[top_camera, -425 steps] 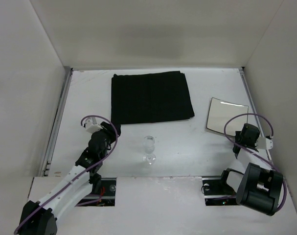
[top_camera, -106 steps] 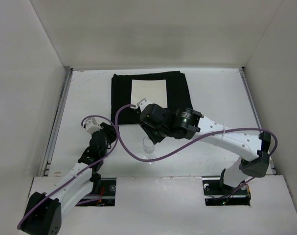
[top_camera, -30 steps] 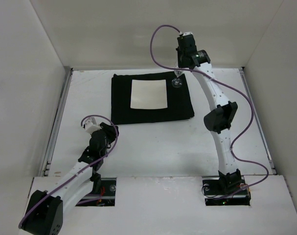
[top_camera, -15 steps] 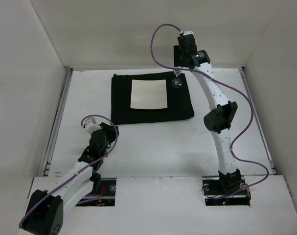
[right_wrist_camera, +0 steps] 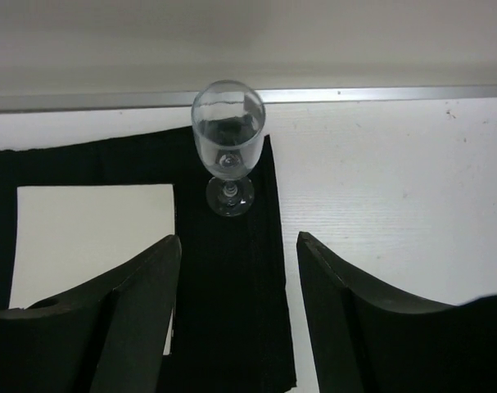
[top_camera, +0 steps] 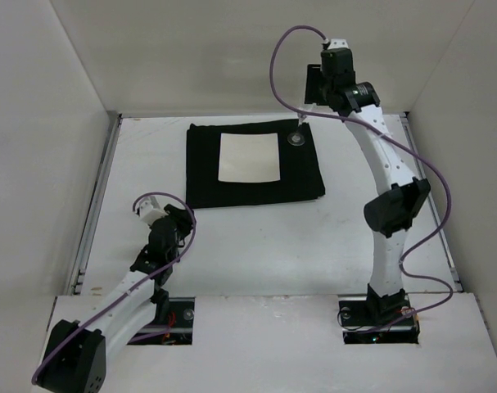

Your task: Set the dinner table for one person

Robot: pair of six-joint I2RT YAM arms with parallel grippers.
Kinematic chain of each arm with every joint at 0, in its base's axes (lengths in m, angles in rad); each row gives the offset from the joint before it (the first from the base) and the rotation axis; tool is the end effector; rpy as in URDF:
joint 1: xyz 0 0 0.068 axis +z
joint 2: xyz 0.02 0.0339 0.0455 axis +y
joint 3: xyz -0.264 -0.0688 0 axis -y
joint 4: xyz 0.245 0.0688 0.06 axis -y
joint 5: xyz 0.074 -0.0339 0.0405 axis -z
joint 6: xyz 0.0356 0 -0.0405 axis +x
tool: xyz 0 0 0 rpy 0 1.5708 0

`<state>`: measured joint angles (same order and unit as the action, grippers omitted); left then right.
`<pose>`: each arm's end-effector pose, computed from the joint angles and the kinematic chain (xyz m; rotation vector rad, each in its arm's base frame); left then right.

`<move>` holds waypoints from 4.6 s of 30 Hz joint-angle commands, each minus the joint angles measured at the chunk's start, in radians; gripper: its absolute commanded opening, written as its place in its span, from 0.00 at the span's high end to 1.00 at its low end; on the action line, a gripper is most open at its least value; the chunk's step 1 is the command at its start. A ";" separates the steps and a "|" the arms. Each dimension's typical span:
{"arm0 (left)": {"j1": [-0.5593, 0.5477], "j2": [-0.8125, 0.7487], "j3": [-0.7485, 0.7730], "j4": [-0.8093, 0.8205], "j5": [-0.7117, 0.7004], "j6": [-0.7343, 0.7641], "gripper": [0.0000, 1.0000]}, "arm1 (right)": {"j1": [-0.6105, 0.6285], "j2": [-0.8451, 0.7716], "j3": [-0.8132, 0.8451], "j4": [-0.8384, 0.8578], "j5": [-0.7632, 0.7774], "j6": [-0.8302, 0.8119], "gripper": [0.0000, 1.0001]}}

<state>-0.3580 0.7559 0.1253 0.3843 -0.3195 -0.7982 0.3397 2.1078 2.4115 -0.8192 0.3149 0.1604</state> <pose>0.1591 -0.0476 0.1723 -0.6212 1.7282 -0.5305 0.4418 0.1445 0.4177 0.0054 2.0587 -0.0197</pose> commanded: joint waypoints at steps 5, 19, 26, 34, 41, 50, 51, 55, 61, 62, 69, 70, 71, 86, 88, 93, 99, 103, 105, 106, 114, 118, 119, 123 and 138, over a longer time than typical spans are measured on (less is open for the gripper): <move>-0.011 0.008 0.010 0.007 -0.073 0.031 0.62 | -0.014 -0.198 -0.210 0.178 -0.056 0.028 0.35; -0.055 -0.128 0.217 -0.603 -0.234 -0.012 0.88 | 0.198 -0.914 -1.228 0.607 -0.053 0.261 0.94; -0.138 -0.119 0.258 -0.837 -0.285 -0.110 0.74 | 0.426 -1.088 -1.537 0.692 0.081 0.281 0.87; -0.242 0.012 0.319 -0.981 -0.380 -0.239 0.67 | 0.443 -1.206 -1.755 0.870 0.046 0.311 0.72; -0.269 0.077 0.333 -1.035 -0.400 -0.305 0.65 | 0.454 -1.167 -1.804 0.988 0.012 0.307 0.63; -0.276 0.226 0.326 -0.969 -0.360 -0.311 0.64 | 0.459 -1.266 -1.847 0.990 0.009 0.320 0.58; -0.275 0.232 0.320 -0.955 -0.356 -0.312 0.65 | 0.462 -1.275 -1.849 0.989 0.009 0.320 0.58; -0.282 0.258 0.283 -0.886 -0.342 -0.317 0.76 | 0.465 -1.292 -1.858 0.997 0.009 0.320 0.57; -0.298 0.143 0.310 -0.906 -0.352 -0.286 0.92 | 0.468 -1.272 -1.856 1.009 0.000 0.321 0.56; -0.299 0.125 0.321 -0.920 -0.360 -0.277 0.92 | 0.468 -1.273 -1.855 1.009 0.000 0.321 0.56; -0.302 0.184 0.319 -0.924 -0.337 -0.283 0.67 | 0.468 -1.318 -1.861 1.003 0.000 0.320 0.55; -0.302 0.200 0.321 -0.917 -0.343 -0.286 0.65 | 0.468 -1.318 -1.861 1.003 0.000 0.320 0.55; -0.304 0.215 0.321 -0.903 -0.346 -0.285 0.63 | 0.469 -1.318 -1.861 1.003 -0.003 0.320 0.55; -0.305 0.359 0.257 -0.688 -0.296 -0.294 0.84 | 0.473 -1.407 -1.878 0.994 0.003 0.320 0.55; -0.322 0.370 0.264 -0.693 -0.309 -0.297 0.84 | 0.473 -1.431 -1.884 0.993 0.007 0.318 0.55; -0.319 0.307 0.247 -0.686 -0.316 -0.296 0.97 | 0.473 -1.483 -1.893 0.989 0.016 0.320 0.55; -0.393 0.135 0.521 -0.846 -0.389 -0.152 1.00 | 0.468 -1.499 -1.902 0.994 0.035 0.323 0.55; -0.500 0.222 0.764 -0.865 -0.426 -0.021 1.00 | 0.448 -1.528 -1.914 0.990 0.064 0.332 0.55; -0.529 0.316 0.864 -0.819 -0.408 0.028 0.99 | 0.431 -1.545 -1.924 0.989 0.084 0.337 0.55; -0.540 0.371 0.911 -0.779 -0.385 0.052 0.99 | 0.419 -1.554 -1.930 0.988 0.093 0.341 0.55; -0.516 0.885 1.275 -0.524 -0.149 0.152 0.99 | 0.315 -1.626 -1.954 0.933 0.113 0.392 0.57; -0.525 1.078 1.444 -0.484 -0.122 0.148 0.99 | 0.301 -1.643 -1.965 0.931 0.138 0.395 0.57; -0.528 1.115 1.473 -0.472 -0.122 0.145 0.99 | 0.301 -1.643 -1.967 0.931 0.142 0.395 0.57; -0.525 1.247 1.563 -0.437 -0.107 0.105 0.99 | 0.299 -1.640 -1.970 0.931 0.145 0.398 0.57; -0.494 1.496 1.726 -0.458 -0.067 0.079 0.99 | 0.296 -1.628 -1.977 0.943 0.141 0.403 0.55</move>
<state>-0.8616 2.2566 1.8038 -0.0952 -0.3851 -0.7109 0.6418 0.4778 0.4412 0.0956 0.4419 0.5545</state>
